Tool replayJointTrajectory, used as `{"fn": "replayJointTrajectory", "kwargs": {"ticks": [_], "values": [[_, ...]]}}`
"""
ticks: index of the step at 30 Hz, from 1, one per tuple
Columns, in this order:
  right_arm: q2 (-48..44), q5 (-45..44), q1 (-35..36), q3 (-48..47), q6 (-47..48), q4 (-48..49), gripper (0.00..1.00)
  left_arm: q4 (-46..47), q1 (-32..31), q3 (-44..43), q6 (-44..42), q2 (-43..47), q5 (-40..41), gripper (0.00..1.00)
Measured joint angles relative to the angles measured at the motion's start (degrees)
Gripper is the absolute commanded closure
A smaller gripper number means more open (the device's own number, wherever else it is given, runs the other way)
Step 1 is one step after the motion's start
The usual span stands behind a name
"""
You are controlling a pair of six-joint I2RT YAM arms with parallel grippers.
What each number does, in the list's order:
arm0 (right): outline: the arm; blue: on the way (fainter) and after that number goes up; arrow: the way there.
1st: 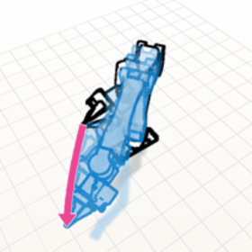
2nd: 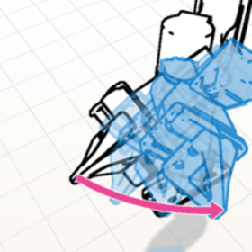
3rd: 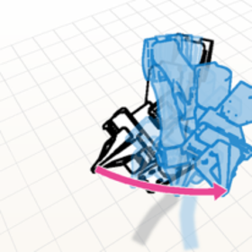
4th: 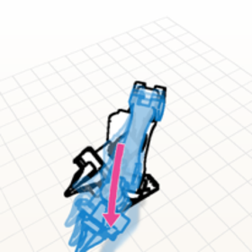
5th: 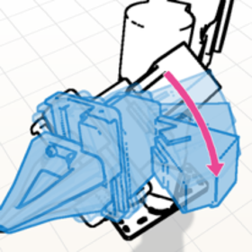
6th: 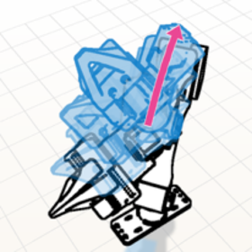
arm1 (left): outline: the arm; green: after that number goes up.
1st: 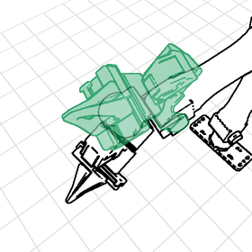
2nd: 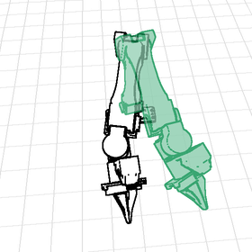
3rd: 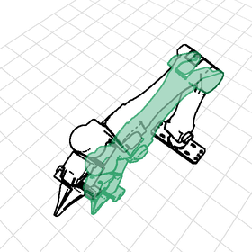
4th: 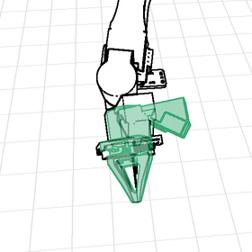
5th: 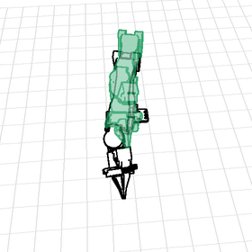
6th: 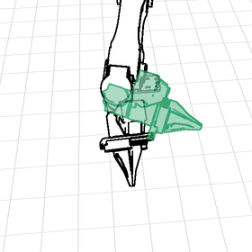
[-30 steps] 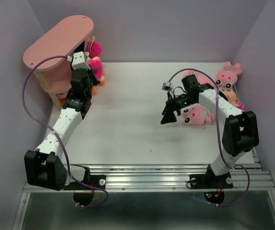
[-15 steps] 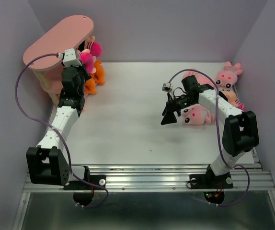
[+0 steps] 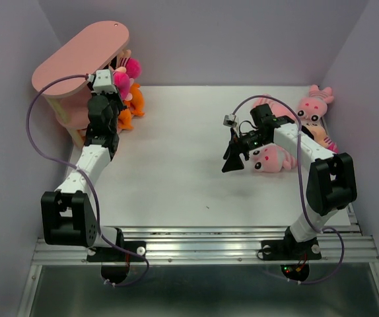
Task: Place and organize the stuffed toys onto the shelf
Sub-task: Place the stuffed toy onto shelf
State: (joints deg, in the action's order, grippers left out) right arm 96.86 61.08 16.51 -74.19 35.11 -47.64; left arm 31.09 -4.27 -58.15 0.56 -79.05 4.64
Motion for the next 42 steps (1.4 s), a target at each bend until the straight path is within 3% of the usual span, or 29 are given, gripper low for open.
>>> {"fn": "replayJointTrajectory", "kwargs": {"ticks": [27,42], "values": [[0.00,0.00,0.00,0.00,1.14,-0.39,0.00,13.68,0.92,1.42,-6.54,-11.10,0.98,1.00],[0.00,0.00,0.00,0.00,1.62,-1.33,0.00,21.31,1.07,1.49,-6.51,-11.26,1.29,1.00]]}}
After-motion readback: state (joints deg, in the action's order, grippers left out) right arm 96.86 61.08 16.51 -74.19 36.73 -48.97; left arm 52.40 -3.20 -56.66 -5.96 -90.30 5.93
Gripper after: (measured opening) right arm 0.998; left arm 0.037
